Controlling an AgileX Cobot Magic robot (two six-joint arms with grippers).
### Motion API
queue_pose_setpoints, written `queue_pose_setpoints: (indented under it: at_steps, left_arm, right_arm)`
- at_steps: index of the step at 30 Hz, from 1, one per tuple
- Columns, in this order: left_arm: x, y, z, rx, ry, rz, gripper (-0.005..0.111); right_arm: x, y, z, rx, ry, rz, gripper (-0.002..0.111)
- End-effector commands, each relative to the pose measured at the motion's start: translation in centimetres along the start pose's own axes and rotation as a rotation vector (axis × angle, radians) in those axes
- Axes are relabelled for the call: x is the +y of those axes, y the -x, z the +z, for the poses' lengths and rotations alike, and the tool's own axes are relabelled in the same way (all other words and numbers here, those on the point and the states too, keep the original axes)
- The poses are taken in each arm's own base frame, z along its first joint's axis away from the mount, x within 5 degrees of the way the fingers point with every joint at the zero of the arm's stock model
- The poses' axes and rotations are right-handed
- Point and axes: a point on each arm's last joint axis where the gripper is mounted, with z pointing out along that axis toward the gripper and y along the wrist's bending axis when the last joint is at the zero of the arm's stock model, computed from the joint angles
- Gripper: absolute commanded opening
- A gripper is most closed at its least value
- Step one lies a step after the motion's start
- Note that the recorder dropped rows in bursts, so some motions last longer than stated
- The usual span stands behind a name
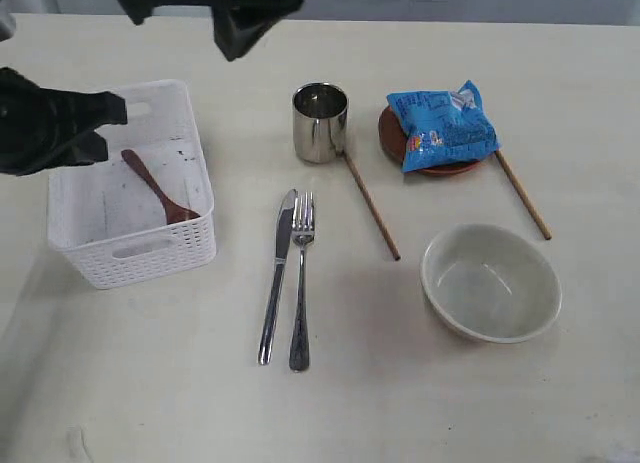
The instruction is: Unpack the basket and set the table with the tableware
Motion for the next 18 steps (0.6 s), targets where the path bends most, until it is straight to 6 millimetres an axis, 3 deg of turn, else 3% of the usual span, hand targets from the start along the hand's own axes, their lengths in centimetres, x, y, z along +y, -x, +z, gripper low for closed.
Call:
queue_pose_setpoints:
  at_steps: [1, 3, 9, 14, 18]
  left_arm:
    - [-1.1, 2.4, 2.0, 0.097, -0.001, 0.001, 0.037]
    - [-1.4, 3.2, 3.2, 0.177, 0.008, 0.011, 0.048]
    - [-1.3, 5.1, 6.7, 0.417, 0.132, 0.024, 0.045]
    - [0.4, 5.7, 8.6, 0.53, 0.346, 0.032, 0.045]
    - [-0.3, 5.5, 9.9, 0.513, 0.258, -0.065, 0.045]
  right_arm:
    - [-0.4, -4.6, -5.6, -0.11, -0.004, 0.013, -0.001]
    - [-0.5, -7.0, -7.4, -0.141, 0.0, 0.02, -0.001]
    - [-1.1, -12.9, -11.1, -0.213, -0.012, 0.025, -0.001]
    - [-1.5, -16.0, -13.2, -0.263, -0.021, 0.024, -0.001]
    - [-1.7, -17.5, -13.9, -0.287, -0.034, 0.031, -0.001]
